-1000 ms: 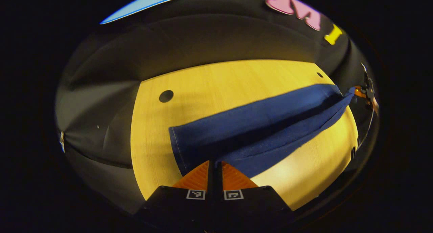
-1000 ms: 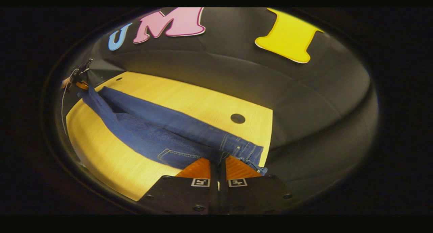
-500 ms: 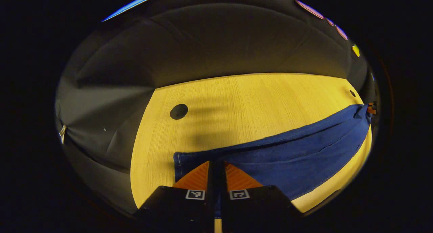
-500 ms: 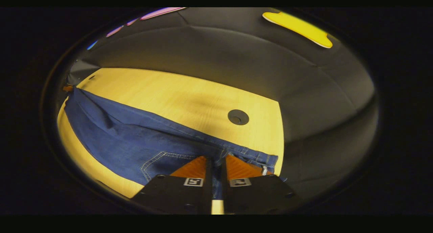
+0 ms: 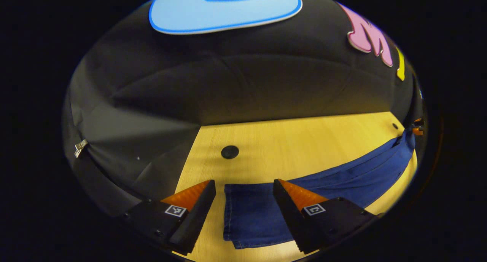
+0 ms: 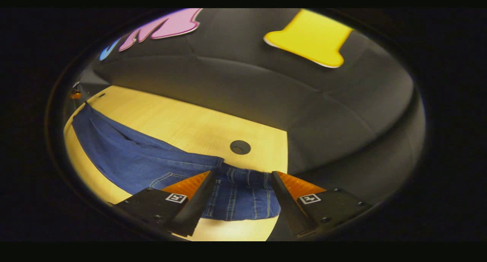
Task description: Grasp the waist and the cuffs of the jeans and fold them to make the two legs overlap; first hold the waist and fold one-third of the jeans toward the cuffs, then hold the cuffs and fold the remaining one-third in the same direction to finish folding.
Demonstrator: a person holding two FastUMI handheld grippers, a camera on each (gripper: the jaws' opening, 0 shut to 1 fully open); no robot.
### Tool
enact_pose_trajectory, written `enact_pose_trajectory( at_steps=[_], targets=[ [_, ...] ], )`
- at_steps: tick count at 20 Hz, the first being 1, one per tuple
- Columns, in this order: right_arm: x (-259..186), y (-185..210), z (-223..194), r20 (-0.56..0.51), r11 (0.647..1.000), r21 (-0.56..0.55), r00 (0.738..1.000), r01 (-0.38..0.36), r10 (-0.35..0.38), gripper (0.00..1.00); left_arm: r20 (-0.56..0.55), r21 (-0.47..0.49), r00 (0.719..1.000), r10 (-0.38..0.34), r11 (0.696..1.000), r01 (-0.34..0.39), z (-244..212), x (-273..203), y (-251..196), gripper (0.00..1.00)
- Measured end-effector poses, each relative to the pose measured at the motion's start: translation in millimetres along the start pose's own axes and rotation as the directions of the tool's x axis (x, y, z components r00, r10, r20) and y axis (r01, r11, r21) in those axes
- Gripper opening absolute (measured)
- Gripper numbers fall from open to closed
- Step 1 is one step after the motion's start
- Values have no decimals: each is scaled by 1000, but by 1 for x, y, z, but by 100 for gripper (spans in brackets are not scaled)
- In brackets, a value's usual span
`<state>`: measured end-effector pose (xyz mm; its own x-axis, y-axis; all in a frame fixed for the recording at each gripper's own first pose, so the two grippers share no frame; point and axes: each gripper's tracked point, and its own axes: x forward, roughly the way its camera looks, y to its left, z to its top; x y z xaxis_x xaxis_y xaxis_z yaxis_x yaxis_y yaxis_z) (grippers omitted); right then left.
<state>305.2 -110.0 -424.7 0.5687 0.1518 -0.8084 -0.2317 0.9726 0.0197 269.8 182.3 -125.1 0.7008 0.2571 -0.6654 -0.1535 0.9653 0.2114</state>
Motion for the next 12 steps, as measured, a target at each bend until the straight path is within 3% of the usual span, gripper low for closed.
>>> enact_pose_trajectory(
  at_steps=[2, 3, 6, 10, 12],
  targets=[
    [-10, -10, -6, 7, 994, 108, 1000, 11, -12, 97, 89, -32, 995, -52, 998, 55, 5, -31, -20, 96],
    [-16, -12, -9, 1, 982, 187, 1000, 10, -10, 96, 124, -38, 989, -85, 995, 90, 1, -48, -40, 97],
    [-35, -28, -15, -20, 913, 405, 999, 42, -37, 97, 180, 26, 975, -133, 991, 130, -6, -92, -70, 96],
    [-40, -29, -30, -52, 723, 688, 998, 61, -35, 98, 266, -71, 932, -245, 960, 273, 19, -143, -118, 98],
    [-37, -28, -44, -84, 628, 772, 995, 94, -46, 98, 302, -51, 923, -239, 963, 266, 31, -156, -117, 98]
  ],
)
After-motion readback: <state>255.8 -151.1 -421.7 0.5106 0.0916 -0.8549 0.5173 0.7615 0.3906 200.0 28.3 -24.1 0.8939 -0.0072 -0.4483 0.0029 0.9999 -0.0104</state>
